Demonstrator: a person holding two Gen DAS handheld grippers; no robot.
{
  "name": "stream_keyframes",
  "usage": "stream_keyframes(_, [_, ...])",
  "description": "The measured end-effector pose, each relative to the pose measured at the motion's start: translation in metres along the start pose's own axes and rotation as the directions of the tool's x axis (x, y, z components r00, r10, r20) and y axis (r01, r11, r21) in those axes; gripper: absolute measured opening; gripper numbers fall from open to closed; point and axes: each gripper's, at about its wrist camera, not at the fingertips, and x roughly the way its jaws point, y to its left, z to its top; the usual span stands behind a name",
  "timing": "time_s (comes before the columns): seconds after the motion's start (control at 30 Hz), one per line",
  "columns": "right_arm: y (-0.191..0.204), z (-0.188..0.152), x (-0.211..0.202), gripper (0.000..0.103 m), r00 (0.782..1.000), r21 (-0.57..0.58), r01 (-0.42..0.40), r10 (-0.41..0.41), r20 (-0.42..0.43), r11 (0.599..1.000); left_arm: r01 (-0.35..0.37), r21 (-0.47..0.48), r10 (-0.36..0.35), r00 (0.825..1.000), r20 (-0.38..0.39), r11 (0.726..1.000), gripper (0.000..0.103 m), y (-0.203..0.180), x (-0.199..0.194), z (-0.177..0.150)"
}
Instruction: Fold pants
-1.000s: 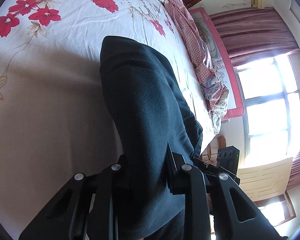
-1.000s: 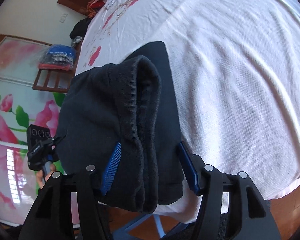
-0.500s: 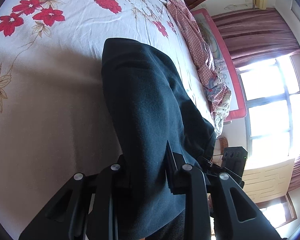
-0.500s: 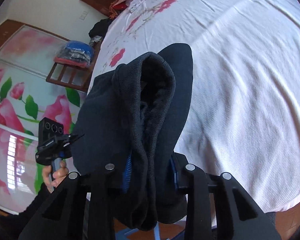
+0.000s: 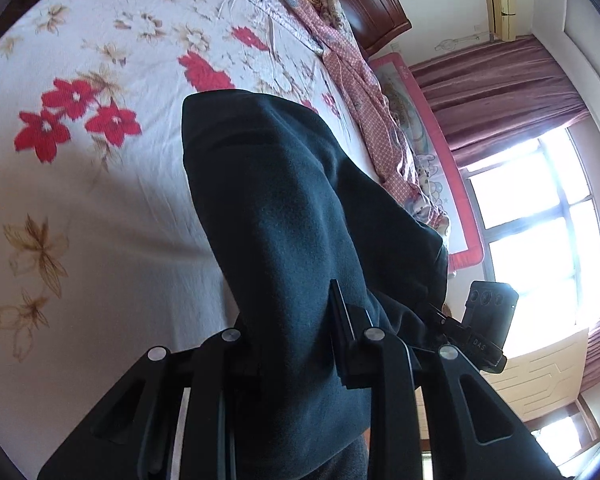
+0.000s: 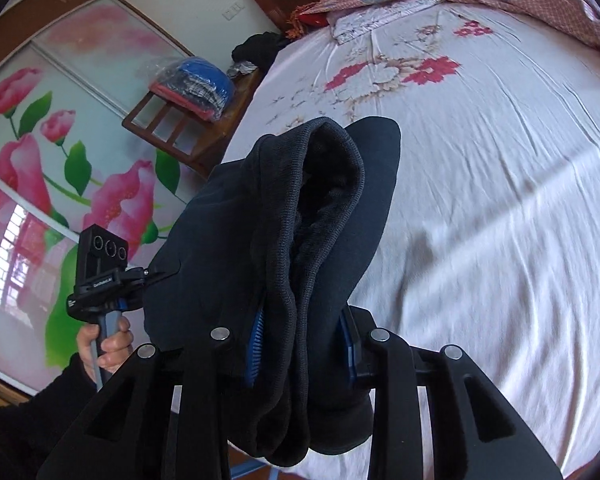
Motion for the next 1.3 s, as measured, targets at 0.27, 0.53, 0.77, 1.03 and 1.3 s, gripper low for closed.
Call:
stream_keyframes(0.27, [-0.012,0.063,0.067,0.03,0.999,0.002,-0.041,0.041,-0.024,0.999,-0.079,0.001,0.079,0.995,0.066,0.997,0.024,0.014,-0.002,0.059])
stream_keyframes(0.53, [-0.094,0.047,0.128,0.064,0.997,0.291,-0.066,0.077,-0.028,0.955,-0.188,-0.142,0.19,0.982,0.001,0.972,0.057,0.09,0.036,0.066])
stream_keyframes(0.77, [-0.083,0.019,0.07,0.065,0.999,0.316,0.019,-0.032,0.037,0.949,-0.393,-0.075,0.4,0.909,0.116,0.916,0.081,0.074,-0.025,0.052])
stream_keyframes(1.03, [-0.041,-0.021,0.021,0.084,0.961,0.315,0.273,-0.276,-0.034,0.909,-0.824,0.003,0.797,0.55,0.248,0.567,0.101,0.02,-0.079,0.012])
stream_keyframes(1.3, [-0.006,-0.076,0.019,0.084,0.881,0.27,0.473,-0.453,-0.134,0.839,-0.901,-0.029,0.885,0.419,0.202,0.433,0.101,-0.004,-0.097,-0.056])
